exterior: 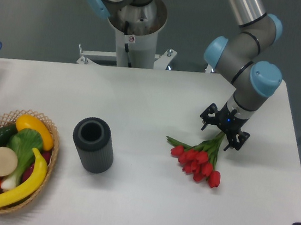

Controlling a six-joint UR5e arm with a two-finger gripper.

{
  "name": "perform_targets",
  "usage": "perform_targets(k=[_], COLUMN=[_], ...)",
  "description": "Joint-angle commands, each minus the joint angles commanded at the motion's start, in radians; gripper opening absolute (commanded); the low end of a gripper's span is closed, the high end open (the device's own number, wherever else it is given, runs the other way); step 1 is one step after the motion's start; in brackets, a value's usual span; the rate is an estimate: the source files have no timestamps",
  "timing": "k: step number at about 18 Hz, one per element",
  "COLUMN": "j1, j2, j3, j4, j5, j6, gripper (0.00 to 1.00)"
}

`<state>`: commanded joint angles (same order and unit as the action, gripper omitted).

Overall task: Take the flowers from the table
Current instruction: 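Lower the gripper around the tulip stems and close it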

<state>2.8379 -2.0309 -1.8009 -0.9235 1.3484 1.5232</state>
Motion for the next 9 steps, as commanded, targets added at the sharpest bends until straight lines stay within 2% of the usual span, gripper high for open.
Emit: perform_targets(k=[8, 9], j1=[0.0, 0.0], j2=[-0.009, -0.009], j3=[0.003, 0.005], j4=[0.0, 0.0], j5=[0.002, 0.002], j6=[0.0, 0.0], gripper=[1.0, 0.95])
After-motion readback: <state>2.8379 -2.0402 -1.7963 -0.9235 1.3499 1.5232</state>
